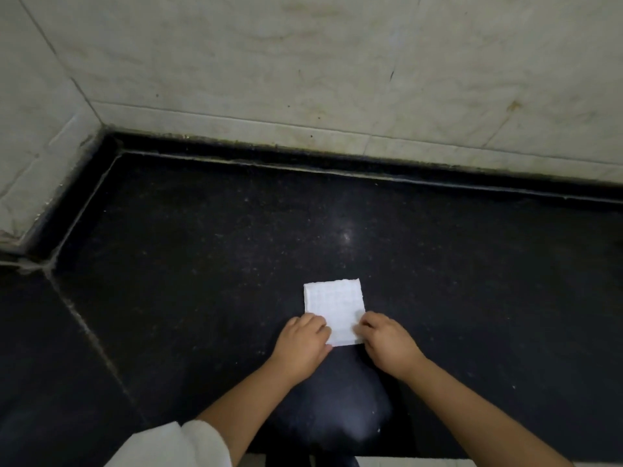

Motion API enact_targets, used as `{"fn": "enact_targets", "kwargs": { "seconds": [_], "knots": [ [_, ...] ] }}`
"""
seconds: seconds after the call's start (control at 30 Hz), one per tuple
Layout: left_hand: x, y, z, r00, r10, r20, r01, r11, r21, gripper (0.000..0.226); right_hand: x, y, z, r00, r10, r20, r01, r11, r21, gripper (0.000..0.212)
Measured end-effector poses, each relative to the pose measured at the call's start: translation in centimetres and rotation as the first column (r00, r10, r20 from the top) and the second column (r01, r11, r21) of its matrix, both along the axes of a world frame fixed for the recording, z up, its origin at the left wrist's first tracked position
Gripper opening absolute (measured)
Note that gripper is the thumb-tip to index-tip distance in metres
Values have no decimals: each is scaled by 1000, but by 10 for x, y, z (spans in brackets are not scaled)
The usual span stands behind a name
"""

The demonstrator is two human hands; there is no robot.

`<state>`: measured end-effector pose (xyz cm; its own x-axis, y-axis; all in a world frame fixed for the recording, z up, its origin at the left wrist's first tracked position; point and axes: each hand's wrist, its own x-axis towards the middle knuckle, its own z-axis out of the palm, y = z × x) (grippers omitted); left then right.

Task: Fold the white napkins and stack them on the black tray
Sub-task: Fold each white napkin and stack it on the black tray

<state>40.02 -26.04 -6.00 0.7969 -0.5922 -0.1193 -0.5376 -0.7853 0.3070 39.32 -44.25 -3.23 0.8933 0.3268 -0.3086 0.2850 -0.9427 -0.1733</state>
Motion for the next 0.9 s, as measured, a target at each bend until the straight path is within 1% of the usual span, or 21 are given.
{"fn": "enact_targets", "kwargs": {
  "seconds": [0.03, 0.07, 0.1, 0.13, 0.2, 0.27, 0.33, 0.37, 0.43, 0.47, 0.5, 0.53, 0.6, 0.67, 0.73, 0.8, 0.83, 0.87, 0.9],
  "knots": [
    [1, 1, -2, 999, -17, 31, 17, 1000, 4, 32, -1, 1, 1, 999, 30, 12, -30, 999, -20, 18],
    [2, 1, -2, 998, -30, 47, 30, 999, 19, 35, 0, 3, 4, 999, 31, -27, -31, 999, -12, 10],
    [2, 1, -2, 997, -42, 59, 41, 999, 25, 39, 2, 2, 3, 999, 15, -42, -15, 1000, 11, 8],
    [3, 0, -1, 997, -46, 67, 44, 999, 30, 41, 3, 3, 5, 997, -10, -70, 10, 1000, 8, 16],
    [6, -3, 0, 996, -57, 65, 53, 997, 60, 42, 5, 2, 11, 982, -92, -163, 106, 992, 76, 22],
    [5, -12, 5, 991, -104, 84, 93, 988, 122, 36, 3, -6, 21, 949, -204, -240, 244, 957, 154, 20],
    [-3, -30, 16, 968, -176, 177, 150, 977, 149, 15, -3, -25, 36, 908, -280, -312, 344, 923, 173, 18],
    [-8, -43, 22, 961, -192, 198, 168, 977, 132, 5, -9, -39, 44, 886, -305, -349, 381, 908, 172, 18],
    [-22, -77, 31, 960, -224, 169, 215, 974, 70, 20, -27, -77, 64, 858, -329, -394, 432, 877, 209, 18],
    [-27, -98, 40, 963, -230, 140, 229, 973, 23, 21, -40, -100, 73, 834, -367, -413, 489, 838, 243, 21],
    [-33, -121, 51, 963, -232, 140, 239, 970, -37, 21, -55, -126, 80, 797, -424, -431, 563, 779, 276, 28],
    [-41, -146, 62, 965, -251, 73, 257, 961, -100, 19, -73, -154, 85, 756, -480, -445, 633, 709, 311, 34],
    [-58, -203, 75, 960, -280, -10, 271, 937, -218, 13, -117, -209, 97, 685, -555, -471, 727, 561, 397, 35],
    [-89, -268, 89, 906, -357, -225, 285, 912, -296, 18, -169, -266, 107, 636, -618, -461, 767, 443, 464, 31],
    [-119, -334, 103, 844, -424, -329, 295, 878, -377, 18, -224, -320, 117, 616, -677, -402, 763, 386, 519, 23],
    [-148, -397, 111, 779, -488, -393, 317, 848, -425, 24, -274, -367, 124, 593, -742, -314, 754, 374, 540, 24],
    [-162, -425, 114, 747, -518, -418, 350, 840, -416, 24, -294, -387, 127, 566, -781, -263, 759, 370, 535, 27],
    [-174, -452, 117, 714, -553, -429, 391, 824, -411, 21, -312, -407, 128, 543, -816, -195, 759, 379, 529, 28],
    [-185, -477, 120, 685, -586, -432, 437, 806, -400, 19, -327, -425, 130, 536, -837, -111, 752, 413, 514, 26]
  ]
}}
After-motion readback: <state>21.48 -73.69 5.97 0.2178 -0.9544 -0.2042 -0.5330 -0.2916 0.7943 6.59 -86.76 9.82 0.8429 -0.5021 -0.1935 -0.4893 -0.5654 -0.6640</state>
